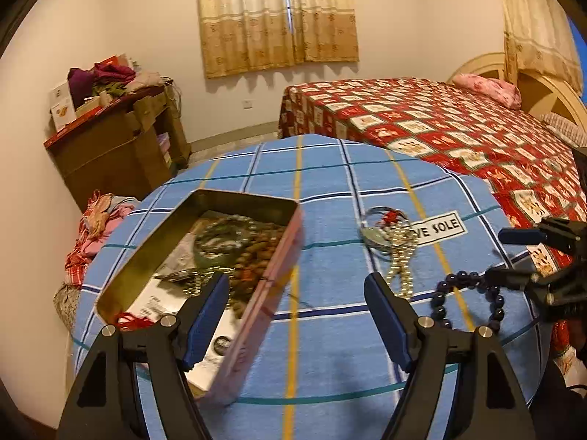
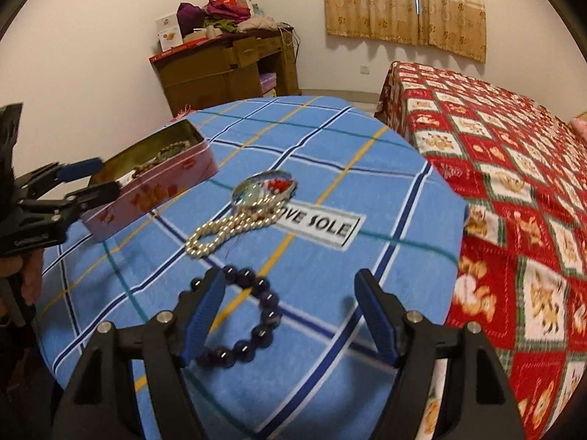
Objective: Organize jewelry
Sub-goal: 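Grasp the pearl necklace with left gripper while right grasps the dark purple bead bracelet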
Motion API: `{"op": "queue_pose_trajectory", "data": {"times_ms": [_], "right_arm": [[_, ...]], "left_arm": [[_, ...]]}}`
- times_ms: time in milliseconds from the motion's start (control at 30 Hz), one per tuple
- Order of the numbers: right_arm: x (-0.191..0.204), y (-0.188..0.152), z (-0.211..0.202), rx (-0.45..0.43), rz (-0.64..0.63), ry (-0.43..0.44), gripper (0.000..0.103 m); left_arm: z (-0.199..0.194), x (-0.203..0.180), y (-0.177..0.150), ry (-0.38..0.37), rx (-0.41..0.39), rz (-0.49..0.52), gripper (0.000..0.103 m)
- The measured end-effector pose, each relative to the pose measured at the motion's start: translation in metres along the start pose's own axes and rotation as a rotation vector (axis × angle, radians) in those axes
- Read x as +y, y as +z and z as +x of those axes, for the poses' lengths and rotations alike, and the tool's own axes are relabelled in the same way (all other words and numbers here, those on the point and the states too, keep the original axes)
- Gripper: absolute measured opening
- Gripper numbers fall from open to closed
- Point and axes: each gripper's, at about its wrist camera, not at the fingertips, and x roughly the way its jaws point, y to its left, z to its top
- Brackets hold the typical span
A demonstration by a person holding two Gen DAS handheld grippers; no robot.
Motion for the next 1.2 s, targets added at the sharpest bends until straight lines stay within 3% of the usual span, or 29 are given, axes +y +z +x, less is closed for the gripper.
{"op": "queue_pose_trajectory", "data": {"times_ms": [400,433,467,567,700,767,833,933,1200], "right_arm": [[0.012,-0.017,0.014,0.033,-0.054,-0.019,0.073],[0.017,-0.019,0.015,0.033,-0.091,-0.066,0.07],[0.021,-0.019,0.016,0.037,-0.124,-0.1,0.059],[0.024,-0.019,0.014,0.058,-0.145,-0.08,0.017],[0.019,-0.024,0.007,0.045,-0.13,-0.054,0.016],[0.017,-0.026,0.003,0.044,-0.123,-0.05,0.016],[0.016,-0.028,0.0,0.045,-0.119,-0.047,0.016],[0.015,-0.028,0.0,0.045,-0.119,-0.043,0.016],[0.009,-0.032,-0.003,0.025,-0.09,-0.024,0.016]], "left_arm": [[0.023,-0.029,0.0,-0.037,0.054,0.029,0.076],[0.028,-0.032,0.0,-0.045,0.063,0.028,0.076],[0.035,-0.036,0.001,-0.06,0.077,0.028,0.076],[0.049,-0.048,0.002,-0.104,0.103,0.04,0.076],[0.069,-0.056,0.001,-0.154,0.173,0.028,0.076],[0.075,-0.056,0.001,-0.216,0.207,0.016,0.064],[0.079,-0.058,0.001,-0.205,0.226,0.037,0.056],[0.074,-0.063,0.002,-0.208,0.225,0.08,0.013],[0.031,-0.05,-0.022,-0.267,0.206,0.075,0.012]]}}
